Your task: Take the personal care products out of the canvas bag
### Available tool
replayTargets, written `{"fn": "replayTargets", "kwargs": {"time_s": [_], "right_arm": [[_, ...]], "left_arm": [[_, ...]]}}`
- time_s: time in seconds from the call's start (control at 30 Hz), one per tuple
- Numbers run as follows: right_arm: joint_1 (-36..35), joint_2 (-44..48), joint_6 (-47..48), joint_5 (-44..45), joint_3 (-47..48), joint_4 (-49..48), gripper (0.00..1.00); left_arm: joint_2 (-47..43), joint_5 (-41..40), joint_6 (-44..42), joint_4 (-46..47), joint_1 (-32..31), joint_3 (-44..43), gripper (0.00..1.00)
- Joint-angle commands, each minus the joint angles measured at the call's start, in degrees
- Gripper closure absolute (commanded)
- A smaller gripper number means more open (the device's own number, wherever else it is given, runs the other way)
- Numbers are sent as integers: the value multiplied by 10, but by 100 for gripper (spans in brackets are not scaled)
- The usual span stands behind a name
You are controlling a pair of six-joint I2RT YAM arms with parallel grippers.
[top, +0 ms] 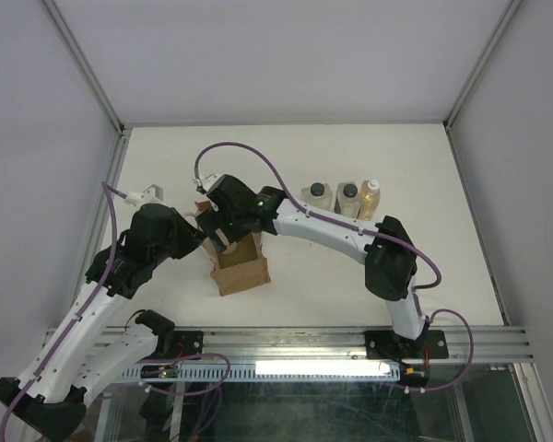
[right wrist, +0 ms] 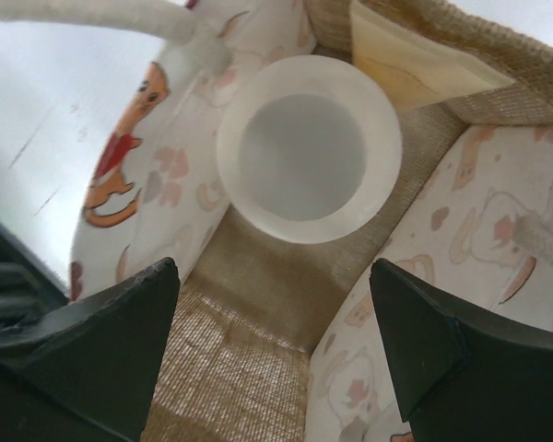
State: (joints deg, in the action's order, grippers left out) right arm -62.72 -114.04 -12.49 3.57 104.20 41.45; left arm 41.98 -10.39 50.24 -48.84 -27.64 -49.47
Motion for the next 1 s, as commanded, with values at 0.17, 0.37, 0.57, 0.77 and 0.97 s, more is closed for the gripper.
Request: {"fn": "replayTargets", "kwargs": {"time_s": [0.17,0.37,0.57,0.77,0.97], "right_arm": [[1,-37,1,33,42,-41,11],[3,-56,12,33,35,-84,11],[7,-72,30,35,33,-116,10],[14,-88,31,47,35,-133,11],[17,-101,38,50,43,-141,13]], "left_arm": [[-19,48,13,37,4,15,100],[-22,52,10,21,4,15,100],[-25,56,6,6,3,15,100],[-18,52,-10,-16,4,2,100],[-10,50,-27,-27,4,-2,100]]}}
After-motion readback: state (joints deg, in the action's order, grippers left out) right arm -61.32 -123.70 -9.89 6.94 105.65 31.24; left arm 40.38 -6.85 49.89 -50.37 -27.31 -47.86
